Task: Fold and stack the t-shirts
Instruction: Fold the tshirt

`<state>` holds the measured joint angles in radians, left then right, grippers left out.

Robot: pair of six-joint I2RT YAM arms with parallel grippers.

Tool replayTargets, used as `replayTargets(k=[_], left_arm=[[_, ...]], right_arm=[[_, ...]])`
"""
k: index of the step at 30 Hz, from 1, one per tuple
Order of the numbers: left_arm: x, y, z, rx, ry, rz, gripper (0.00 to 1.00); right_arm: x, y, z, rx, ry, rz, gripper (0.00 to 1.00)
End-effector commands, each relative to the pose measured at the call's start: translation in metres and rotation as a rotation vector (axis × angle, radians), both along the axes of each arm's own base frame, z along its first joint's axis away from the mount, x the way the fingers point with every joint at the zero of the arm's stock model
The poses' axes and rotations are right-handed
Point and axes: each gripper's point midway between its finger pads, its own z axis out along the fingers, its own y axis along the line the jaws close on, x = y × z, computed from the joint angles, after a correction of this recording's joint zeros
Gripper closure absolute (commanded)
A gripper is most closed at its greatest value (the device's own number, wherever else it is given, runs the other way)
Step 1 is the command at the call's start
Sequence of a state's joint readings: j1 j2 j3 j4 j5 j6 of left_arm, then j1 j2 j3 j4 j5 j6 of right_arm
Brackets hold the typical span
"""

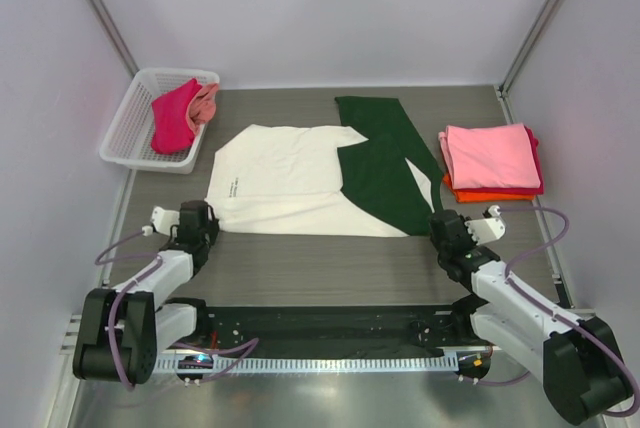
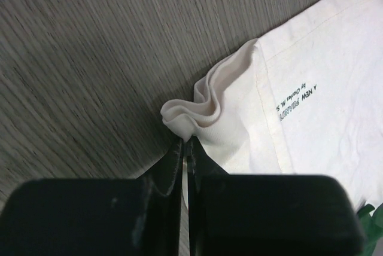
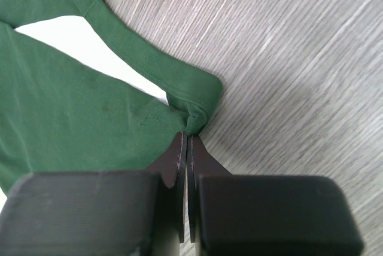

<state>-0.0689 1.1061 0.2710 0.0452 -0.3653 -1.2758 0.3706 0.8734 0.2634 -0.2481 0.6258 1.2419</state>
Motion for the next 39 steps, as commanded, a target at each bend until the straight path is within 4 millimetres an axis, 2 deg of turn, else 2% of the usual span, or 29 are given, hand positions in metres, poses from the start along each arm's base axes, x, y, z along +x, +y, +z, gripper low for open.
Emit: replayTargets(k=[1,4,5,6,8,10,17,18,20,21,22,23,24,25,26,27,28,30,31,32,33,34,35,36,37,38,39], left_arm=[[-0.01,0.008,-0.006,0.031,0.038,0.02,1.0],[-0.024,0.009,-0.009,0.031,0.063,0.021,1.0],[-0.024,0.008,-0.001,0.027,0.036,0.022,1.0],[-0.033,0.009,-0.005,0.031,0.071,0.023,1.0],[-0.035,0.008,0.009,0.025,0.036,0.014,1.0],[-0.045,0.007,0.012,0.019,0.057,0.005,1.0],[-0.07,-0.005,0.027,-0.042,0.009,-0.033,1.0],[-0.079,-0.005,0.023,-0.045,0.033,-0.039,1.0],[-0.082,-0.005,0.033,-0.05,-0.017,-0.039,1.0],[-0.089,-0.005,0.032,-0.049,-0.008,-0.038,1.0],[-0.088,-0.006,0.039,-0.052,-0.048,-0.05,1.0],[-0.087,-0.008,0.044,-0.049,-0.068,-0.069,0.88],[-0.088,-0.01,0.047,-0.044,-0.072,-0.09,0.72],[-0.087,-0.01,0.058,-0.039,-0.089,-0.098,0.36],[-0.088,-0.01,0.06,-0.028,-0.074,-0.105,0.23],[-0.089,-0.008,0.064,-0.012,-0.066,-0.11,0.15],[-0.086,-0.006,0.08,0.023,-0.079,-0.13,0.04],[-0.08,-0.004,0.087,0.06,-0.048,-0.15,0.02],[-0.078,-0.003,0.091,0.078,-0.037,-0.163,0.01],[-0.073,-0.001,0.106,0.113,-0.046,-0.18,0.0],[-0.063,-0.001,0.109,0.14,-0.036,-0.203,0.0],[-0.057,-0.002,0.114,0.158,-0.042,-0.223,0.0],[-0.049,-0.002,0.124,0.199,-0.052,-0.262,0.0],[-0.033,-0.009,0.129,0.2,-0.073,-0.308,0.0],[-0.024,-0.011,0.133,0.206,-0.077,-0.332,0.0],[-0.012,-0.013,0.145,0.223,-0.111,-0.345,0.0],[-0.004,-0.016,0.147,0.222,-0.117,-0.367,0.01]], right_arm=[[-0.004,-0.014,0.009,-0.023,-0.033,-0.069,0.99],[-0.014,-0.021,0.016,-0.025,-0.048,-0.089,0.99],[-0.015,-0.021,0.019,-0.023,-0.058,-0.088,0.99],[-0.018,-0.022,0.021,-0.02,-0.061,-0.085,0.99],[-0.024,-0.023,0.027,-0.008,-0.073,-0.083,0.99],[-0.031,-0.024,0.031,0.0,-0.069,-0.077,0.99],[-0.051,-0.017,0.036,0.067,-0.029,-0.039,0.99],[-0.052,-0.017,0.041,0.078,-0.05,-0.037,0.99],[-0.056,-0.016,0.046,0.076,-0.058,-0.01,0.99],[-0.055,-0.015,0.055,0.095,-0.103,-0.003,0.96],[-0.057,-0.014,0.058,0.103,-0.109,0.004,0.89],[-0.058,-0.014,0.062,0.109,-0.123,0.005,0.75],[-0.057,-0.014,0.067,0.105,-0.143,0.018,0.43],[-0.055,-0.014,0.081,0.107,-0.182,0.026,0.36],[-0.055,-0.017,0.086,0.089,-0.187,0.02,0.3],[-0.055,-0.019,0.09,0.044,-0.18,0.049,0.28],[-0.047,-0.016,0.105,0.02,-0.195,0.071,0.28],[-0.039,-0.015,0.117,-0.044,-0.175,0.116,0.28],[-0.031,-0.012,0.135,-0.102,-0.18,0.168,0.28],[-0.025,-0.01,0.131,-0.139,-0.113,0.19,0.28],[-0.018,-0.004,0.134,-0.154,-0.09,0.233,0.28],[-0.004,0.006,0.155,-0.213,-0.125,0.329,0.28],[0.008,0.018,0.148,-0.22,-0.073,0.394,0.28],[0.014,0.038,0.15,-0.19,-0.073,0.499,0.29],[0.029,0.058,0.169,-0.186,-0.141,0.597,0.3],[0.039,0.075,0.159,-0.16,-0.109,0.667,0.33],[0.041,0.102,0.161,-0.083,-0.132,0.783,0.37]])
